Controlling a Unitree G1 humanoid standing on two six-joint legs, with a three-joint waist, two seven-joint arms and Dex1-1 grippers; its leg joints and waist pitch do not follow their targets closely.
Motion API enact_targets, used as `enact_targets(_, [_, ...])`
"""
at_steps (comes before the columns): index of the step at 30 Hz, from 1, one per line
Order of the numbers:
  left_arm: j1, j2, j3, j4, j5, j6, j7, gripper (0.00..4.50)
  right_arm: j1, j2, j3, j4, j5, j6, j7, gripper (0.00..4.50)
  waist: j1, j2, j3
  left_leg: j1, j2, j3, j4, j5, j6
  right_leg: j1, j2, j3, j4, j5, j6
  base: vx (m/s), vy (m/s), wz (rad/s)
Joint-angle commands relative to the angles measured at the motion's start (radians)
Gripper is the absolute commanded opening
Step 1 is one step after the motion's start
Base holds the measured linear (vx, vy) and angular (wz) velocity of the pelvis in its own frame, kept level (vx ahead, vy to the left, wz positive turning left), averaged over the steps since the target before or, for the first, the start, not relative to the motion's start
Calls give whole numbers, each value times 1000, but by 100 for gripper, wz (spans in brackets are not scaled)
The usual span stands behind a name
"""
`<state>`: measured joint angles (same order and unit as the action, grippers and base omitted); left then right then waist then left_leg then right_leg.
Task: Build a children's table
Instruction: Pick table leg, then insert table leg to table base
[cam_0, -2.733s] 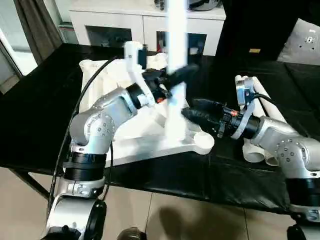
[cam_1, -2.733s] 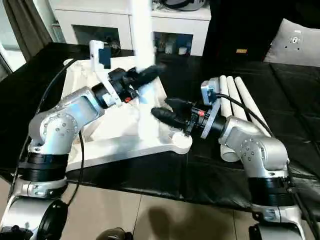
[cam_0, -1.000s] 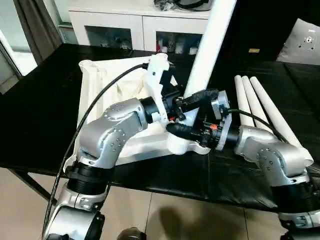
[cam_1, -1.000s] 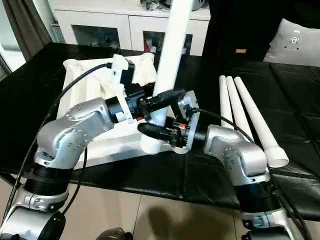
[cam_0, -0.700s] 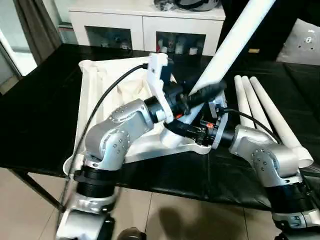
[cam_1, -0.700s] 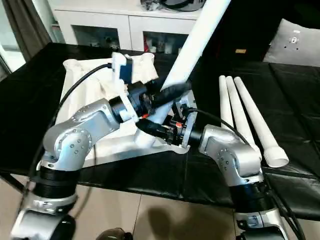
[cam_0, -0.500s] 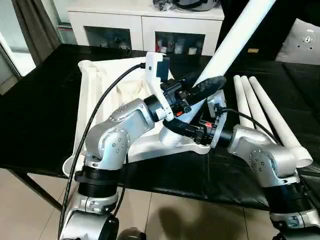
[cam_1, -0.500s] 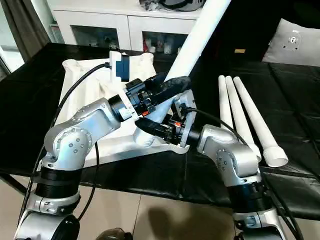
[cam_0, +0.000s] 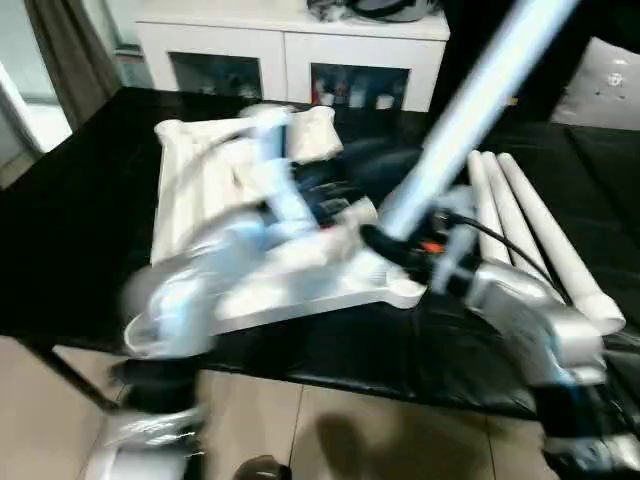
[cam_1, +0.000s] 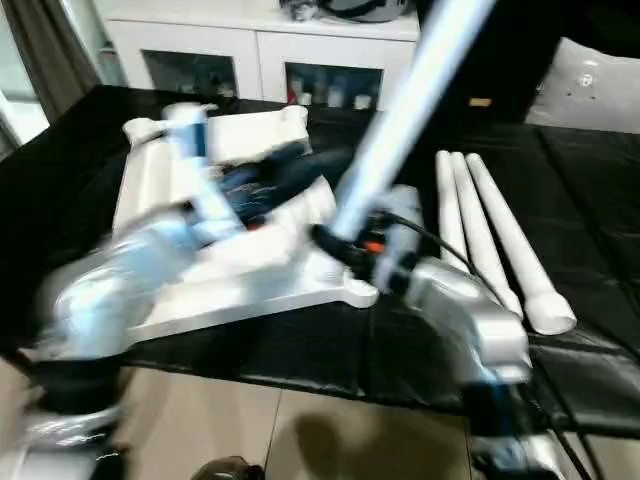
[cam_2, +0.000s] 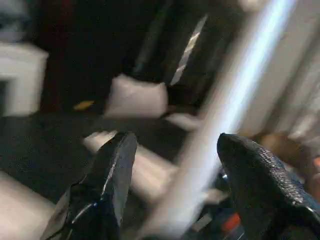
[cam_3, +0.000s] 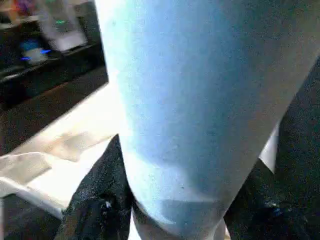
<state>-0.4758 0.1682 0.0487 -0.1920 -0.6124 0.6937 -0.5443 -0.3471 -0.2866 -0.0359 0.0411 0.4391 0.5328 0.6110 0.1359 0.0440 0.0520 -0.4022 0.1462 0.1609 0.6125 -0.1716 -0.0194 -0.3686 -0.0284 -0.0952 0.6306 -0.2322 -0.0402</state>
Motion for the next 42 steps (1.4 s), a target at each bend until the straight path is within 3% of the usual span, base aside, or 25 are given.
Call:
enact_targets(1, [11, 21, -21, -16, 52, -12, -9, 299, 3, -1, -10, -46, -16, -6, -35, 191, -7, -8, -68, 27, 103, -40, -67, -111, 55, 39, -140, 79, -85, -107, -113, 0, 0, 0])
enact_targets(7, [113, 61, -59, 22, 214, -139, 92, 299, 62, 37, -27, -121, -90, -75, -167, 191, -10, 1, -68, 28, 102, -41, -70, -140, 37, 37, -140, 80, -89, -116, -101, 0, 0, 0])
enact_targets(11, [177, 44, -31, 25, 265, -196, 173, 299, 111, 75, -17, -213, -99, -79, -222, 191, -15, -2, -66, 29, 108, -45, -77, -171, 33, 36, -139, 82, -88, -109, -105, 0, 0, 0])
enact_targets(14, [217, 42, -30, 16, 320, -239, 219, 299, 145, 114, -3, -232, -151, -158, -285, 191, -24, -4, -63, 26, 103, -43, -79, -195, 25, 34, -142, 82, -92, -155, -97, 0, 0, 0])
enact_targets(17, [237, 34, -24, 18, 352, -266, 262, 299, 169, 129, 11, -239, -136, -58, -322, 191, -32, -3, -60, 28, 103, -45, -81, -208, 25, 34, -139, 83, -95, -182, -98, 0, 0, 0])
enact_targets(20, [246, 33, -27, 24, 365, -276, 282, 299, 180, 134, 19, -232, -170, -60, -350, 191, -34, 1, -58, 32, 106, -50, -84, -233, 8, 29, -130, 80, -97, -195, -93, 0, 0, 0])
enact_targets(23, [256, 38, -41, 25, 383, -285, 281, 299, 189, 147, 5, -225, -176, -54, -378, 191, -54, 14, -62, 52, 153, -88, -107, -297, -26, 24, -97, 61, -84, -116, -61, 0, 0, 0])
enact_targets(24, [262, 43, -52, 23, 396, -290, 278, 299, 192, 151, -3, -221, -178, -60, -385, 191, -65, 21, -65, 58, 186, -111, -121, -309, -9, 20, -91, 52, -62, -70, -52, 0, 0, 0])
enact_targets(25, [264, 45, -56, 23, 402, -292, 277, 299, 194, 150, -6, -218, -179, -64, -386, 191, -79, 27, -66, 62, 223, -137, -142, -320, 23, 13, -89, 44, -23, -56, -40, 0, 0, 0])
enact_targets(26, [266, 45, -58, 23, 405, -293, 277, 299, 193, 146, -6, -216, -184, -69, -388, 191, -81, 25, -66, 66, 234, -144, -148, -322, 46, 5, -90, 46, -6, -58, -33, 0, 0, 0])
enact_targets(27, [267, 44, -59, 23, 406, -294, 278, 299, 193, 142, -6, -215, -187, -73, -389, 191, -92, 12, -64, 61, 229, -141, -149, -306, 108, 0, -105, 62, 6, -49, -46, -11, -72, 5])
enact_targets(28, [267, 44, -61, 27, 411, -297, 280, 299, 190, 133, -3, -214, -192, -76, -385, 191, -97, -4, -60, 40, 180, -111, -125, -313, 144, 6, -120, 74, -34, -54, -113, -18, -94, 1])
enact_targets(29, [266, 44, -62, 30, 416, -301, 281, 299, 186, 125, 0, -213, -199, -84, -383, 191, -96, -12, -59, 23, 123, -76, -92, -316, 140, 17, -126, 73, -77, -83, -163, -18, -94, 1])
enact_targets(30, [263, 43, -63, 37, 419, -303, 285, 299, 181, 114, 7, -212, -210, -92, -376, 191, -73, -42, -59, -4, -12, 2, 59, -202, 119, 44, -153, 76, -156, -261, -187, -23, -106, -1])
enact_targets(31, [260, 42, -61, 42, 419, -303, 286, 299, 177, 105, 13, -210, -221, -96, -370, 191, -61, -41, -50, -35, -9, -10, 79, -85, 116, 61, -168, 87, -164, -388, -112, -26, -98, -1])
enact_targets(32, [257, 42, -60, 47, 420, -299, 286, 299, 174, 101, 16, -209, -224, -96, -367, 191, -57, -35, -49, -37, -8, -14, 60, -58, 118, 57, -149, 79, -163, -411, -61, -26, -98, -1])
enact_targets(33, [257, 44, -61, 49, 421, -299, 285, 299, 174, 101, 16, -208, -224, -97, -364, 191, -60, -23, -53, -21, 10, -23, 12, -53, 115, 48, -111, 58, -157, -395, 31, -25, -73, 5])
enact_targets(34, [252, 54, -69, 58, 432, -297, 276, 299, 170, 95, 16, -204, -216, -100, -347, 191, -58, -12, -68, -2, 27, -30, -4, -36, 119, 44, -92, 47, -151, -345, 68, 0, 0, 0])
enact_targets(35, [251, 56, -71, 59, 434, -297, 275, 299, 169, 94, 16, -203, -215, -100, -344, 191, -68, 1, -70, 20, 83, -59, -30, -64, 134, 28, -86, 35, -134, -269, 103, 0, 0, 0])
enact_targets(36, [245, 63, -79, 66, 440, -296, 264, 299, 164, 85, 12, -199, -198, -99, -324, 191, -69, 6, -74, 25, 117, -78, -47, -112, 136, 32, -107, 38, -118, -225, 96, 0, 0, 0])
enact_targets(37, [242, 63, -79, 70, 437, -295, 260, 299, 160, 81, 9, -196, -191, -98, -316, 191, -67, 4, -68, 21, 116, -74, -52, -155, 122, 33, -128, 47, -117, -223, 65, 0, 0, 0])
enact_targets(38, [240, 65, -81, 72, 435, -294, 253, 299, 156, 77, 8, -194, -186, -99, -309, 191, -64, 5, -65, 22, 107, -66, -51, -174, 106, 32, -132, 49, -123, -245, 47, 0, 0, 0])
enact_targets(39, [239, 66, -82, 73, 435, -294, 248, 299, 155, 74, 8, -193, -184, -101, -304, 191, -56, 2, -62, 23, 88, -51, -47, -180, 78, 35, -134, 50, -132, -292, 22, 0, 0, 0])
enact_targets(41, [239, 72, -88, 74, 431, -286, 236, 299, 150, 73, 3, -194, -170, -101, -293, 191, -44, 7, -62, 29, 96, -51, -54, -165, 67, 31, -127, 49, -133, -299, 6, 0, 0, 0])
enact_targets(42, [239, 74, -90, 74, 429, -284, 230, 299, 148, 74, 1, -195, -164, -99, -290, 191, -43, 9, -63, 31, 111, -57, -61, -175, 63, 29, -128, 50, -125, -268, -10, 0, 0, 0])
